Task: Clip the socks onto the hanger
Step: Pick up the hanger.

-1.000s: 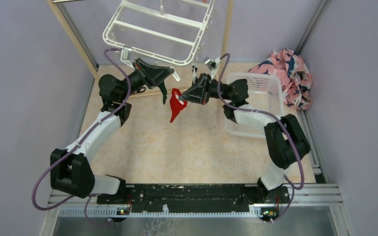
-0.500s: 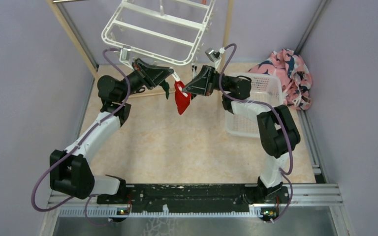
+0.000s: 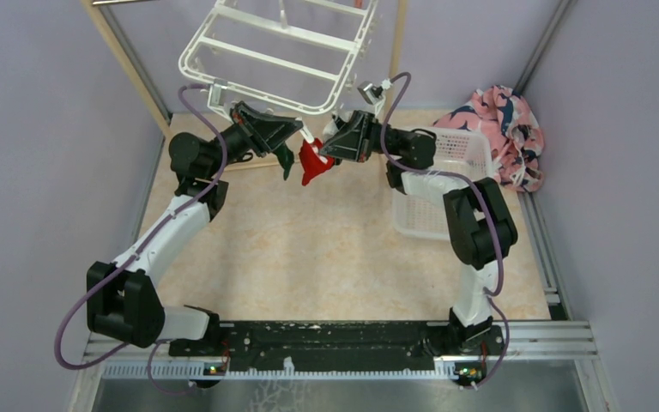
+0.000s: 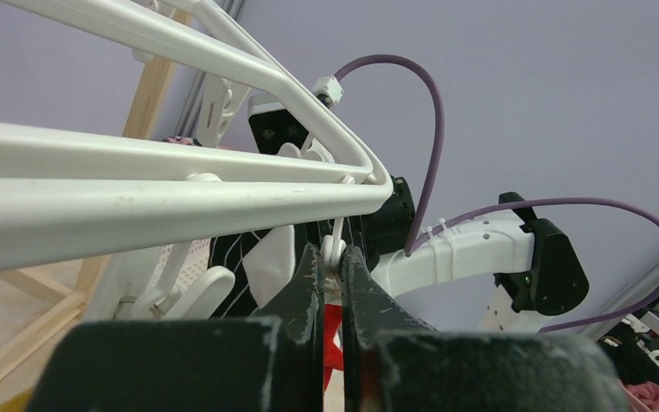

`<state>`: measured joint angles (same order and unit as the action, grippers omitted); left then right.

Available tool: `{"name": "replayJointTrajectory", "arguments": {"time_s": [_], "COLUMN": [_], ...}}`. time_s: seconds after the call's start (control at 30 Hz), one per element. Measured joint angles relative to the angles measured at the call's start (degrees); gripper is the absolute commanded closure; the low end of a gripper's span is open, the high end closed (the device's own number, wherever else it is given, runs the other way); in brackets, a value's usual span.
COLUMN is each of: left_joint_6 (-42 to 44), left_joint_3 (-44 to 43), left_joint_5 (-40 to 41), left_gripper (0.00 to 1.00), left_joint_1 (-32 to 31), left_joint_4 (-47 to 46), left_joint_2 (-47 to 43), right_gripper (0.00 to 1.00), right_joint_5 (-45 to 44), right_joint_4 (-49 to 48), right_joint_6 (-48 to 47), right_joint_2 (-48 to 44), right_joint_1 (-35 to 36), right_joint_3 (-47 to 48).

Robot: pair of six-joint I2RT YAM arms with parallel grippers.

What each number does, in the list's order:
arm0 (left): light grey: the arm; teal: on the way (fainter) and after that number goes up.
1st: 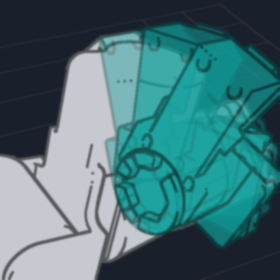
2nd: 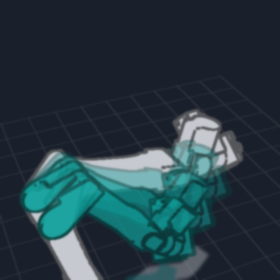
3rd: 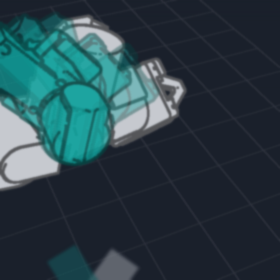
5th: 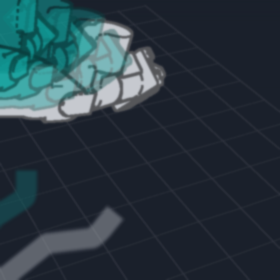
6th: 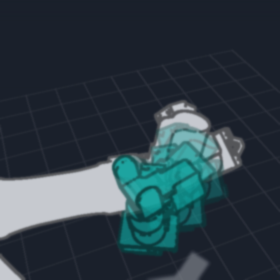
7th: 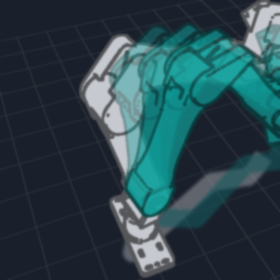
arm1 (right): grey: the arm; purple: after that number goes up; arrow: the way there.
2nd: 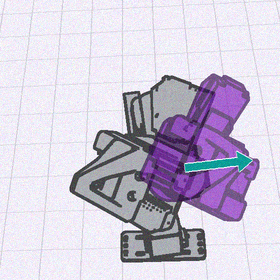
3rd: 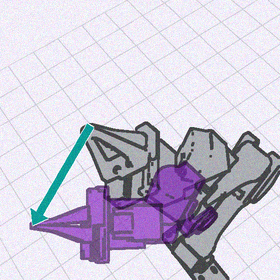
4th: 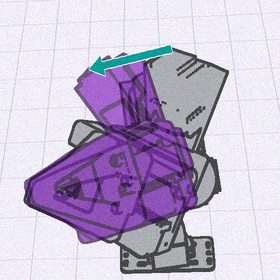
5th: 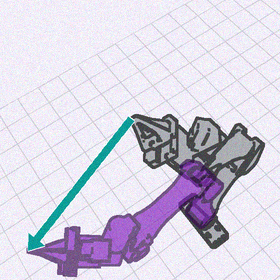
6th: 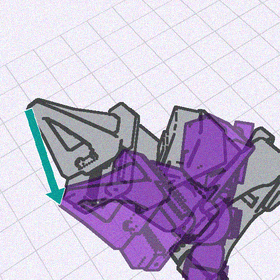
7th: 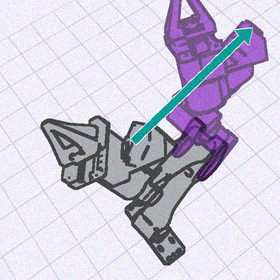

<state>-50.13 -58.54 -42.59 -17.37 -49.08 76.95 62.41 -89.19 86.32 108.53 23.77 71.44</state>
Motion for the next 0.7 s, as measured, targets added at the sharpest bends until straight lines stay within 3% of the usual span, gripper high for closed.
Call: {"name": "replayJointTrajectory", "arguments": {"time_s": [0.7], "left_joint_6": [-1.3], "left_joint_3": [0.0], "left_joint_5": [-1.7], "left_gripper": [1.00], "left_joint_1": [0.0], "left_joint_4": [-3.8], "left_joint_2": [1.4], "right_gripper": [1.00], "right_joint_5": [0.2], "right_joint_4": [-0.2], "right_joint_6": [2.9], "right_joint_2": [2.3], "right_joint_1": [-0.5], "right_joint_3": [7.4]}}
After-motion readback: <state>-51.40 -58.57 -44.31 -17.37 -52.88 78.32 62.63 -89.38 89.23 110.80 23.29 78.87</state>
